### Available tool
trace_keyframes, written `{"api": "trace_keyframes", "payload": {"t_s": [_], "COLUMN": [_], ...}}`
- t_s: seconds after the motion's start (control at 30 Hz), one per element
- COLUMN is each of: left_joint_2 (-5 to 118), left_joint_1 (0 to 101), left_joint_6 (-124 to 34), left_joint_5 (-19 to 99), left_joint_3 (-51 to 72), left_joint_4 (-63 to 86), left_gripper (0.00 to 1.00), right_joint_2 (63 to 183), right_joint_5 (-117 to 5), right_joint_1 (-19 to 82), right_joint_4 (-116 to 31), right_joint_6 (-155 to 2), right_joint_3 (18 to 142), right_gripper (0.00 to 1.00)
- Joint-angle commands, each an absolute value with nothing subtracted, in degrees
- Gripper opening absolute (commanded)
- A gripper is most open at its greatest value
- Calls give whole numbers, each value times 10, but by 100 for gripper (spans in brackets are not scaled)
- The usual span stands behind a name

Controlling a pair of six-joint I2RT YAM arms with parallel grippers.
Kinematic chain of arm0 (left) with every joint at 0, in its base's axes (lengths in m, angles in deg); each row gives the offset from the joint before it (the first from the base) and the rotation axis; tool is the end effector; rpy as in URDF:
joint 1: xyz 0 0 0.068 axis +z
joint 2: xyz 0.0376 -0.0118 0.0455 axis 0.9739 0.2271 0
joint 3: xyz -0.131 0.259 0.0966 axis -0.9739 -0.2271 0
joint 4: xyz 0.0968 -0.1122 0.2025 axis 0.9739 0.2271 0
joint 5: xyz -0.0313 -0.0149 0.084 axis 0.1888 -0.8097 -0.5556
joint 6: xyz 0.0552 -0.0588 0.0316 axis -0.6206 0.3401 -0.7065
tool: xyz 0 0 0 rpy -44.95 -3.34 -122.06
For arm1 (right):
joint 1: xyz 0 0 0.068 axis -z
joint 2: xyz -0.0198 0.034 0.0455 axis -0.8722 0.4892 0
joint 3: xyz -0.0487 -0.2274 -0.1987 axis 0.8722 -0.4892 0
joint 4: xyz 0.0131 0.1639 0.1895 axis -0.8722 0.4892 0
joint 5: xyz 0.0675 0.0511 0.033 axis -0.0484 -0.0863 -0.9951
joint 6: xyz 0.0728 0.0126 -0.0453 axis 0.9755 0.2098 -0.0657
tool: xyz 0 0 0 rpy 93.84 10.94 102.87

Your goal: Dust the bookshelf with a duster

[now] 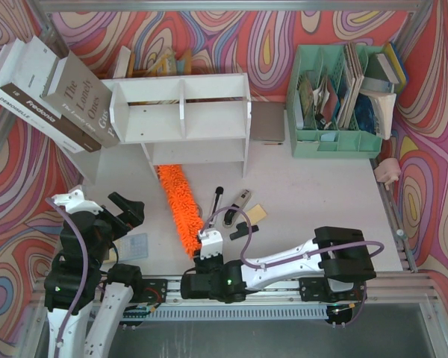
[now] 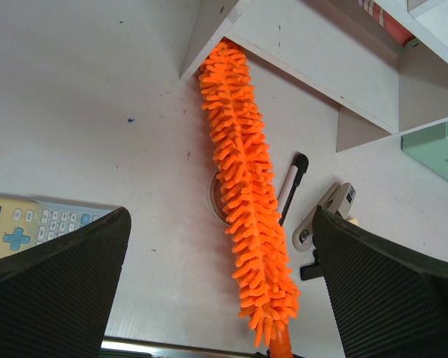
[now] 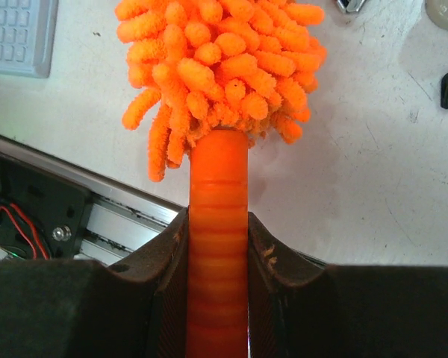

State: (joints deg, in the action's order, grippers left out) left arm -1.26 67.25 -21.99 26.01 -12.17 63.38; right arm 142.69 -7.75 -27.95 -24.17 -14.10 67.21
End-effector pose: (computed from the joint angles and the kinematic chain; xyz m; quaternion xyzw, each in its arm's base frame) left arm 0.0466 0.0001 0.3314 -0.2029 0.7829 -0.1822 0.5592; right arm 0.0585 0.3678 0.1984 -0.0547 0.9028 0.1974 0.3782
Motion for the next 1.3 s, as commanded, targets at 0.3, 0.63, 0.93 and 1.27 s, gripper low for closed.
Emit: {"api": "trace_keyframes", "payload": {"t_s": [0.3,0.63,0.93,1.27], "left_joint_2": [-8,-8,-9,-8], "left_joint_1": [676,676,676,676], "left_joint_6": [-227,-227,-227,-227], "left_joint_5": [264,265,264,263], "left_joint_3": [-130,-130,-130,-130], "left_joint_4": [625,625,625,626], "left_gripper": [98,98,98,98], "right_joint_2": [1339,1283,1239,1228], "right_joint_5": [45,56,53,-16], "right_joint_1": [-276,-276,-276,-276], "right_joint_4": [-223,21,95,-255], "right_joint_6": [-137,120,197,-139], "right_joint_3": [687,641,601,558], "right_gripper": [0,0,0,0]}}
